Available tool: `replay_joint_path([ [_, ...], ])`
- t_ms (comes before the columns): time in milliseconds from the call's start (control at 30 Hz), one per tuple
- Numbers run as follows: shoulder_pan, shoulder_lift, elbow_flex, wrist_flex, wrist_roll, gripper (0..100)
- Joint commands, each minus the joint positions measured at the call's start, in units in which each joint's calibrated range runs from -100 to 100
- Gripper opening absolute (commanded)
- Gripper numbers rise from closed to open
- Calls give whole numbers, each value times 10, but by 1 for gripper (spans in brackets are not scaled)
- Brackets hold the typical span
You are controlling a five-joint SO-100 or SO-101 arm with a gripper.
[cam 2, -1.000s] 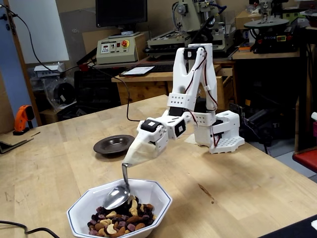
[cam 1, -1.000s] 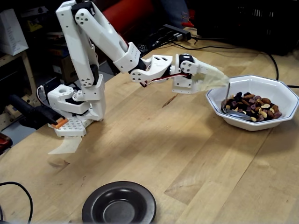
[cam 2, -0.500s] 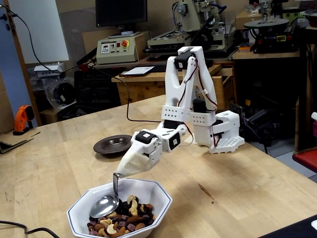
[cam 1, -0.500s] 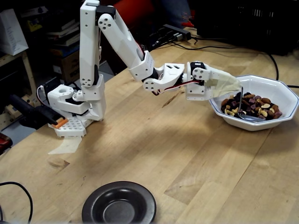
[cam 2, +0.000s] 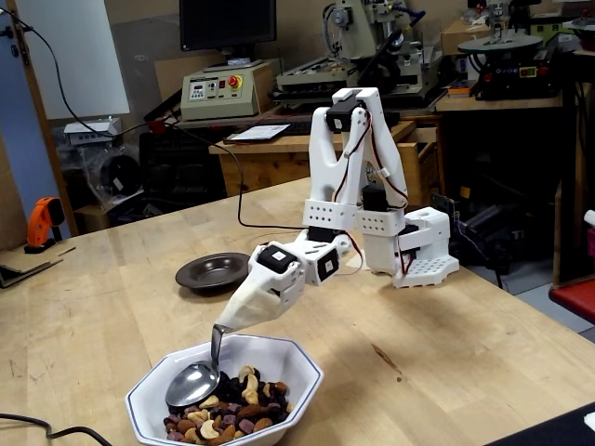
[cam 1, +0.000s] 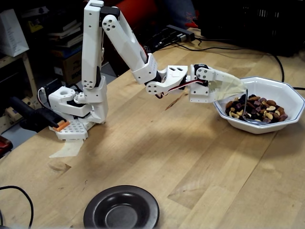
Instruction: Use spoon to transfer food from the white bowl to brown plate
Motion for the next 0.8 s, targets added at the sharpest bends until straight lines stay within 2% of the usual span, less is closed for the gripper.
replay_joint_path([
  [0, 5, -10, -13, -8, 9, 4],
  [133, 4, -10, -12, -8, 16, 4],
  [433, 3, -11, 66, -8, 89, 4],
  [767, 3, -11, 82, -14, 94, 4],
])
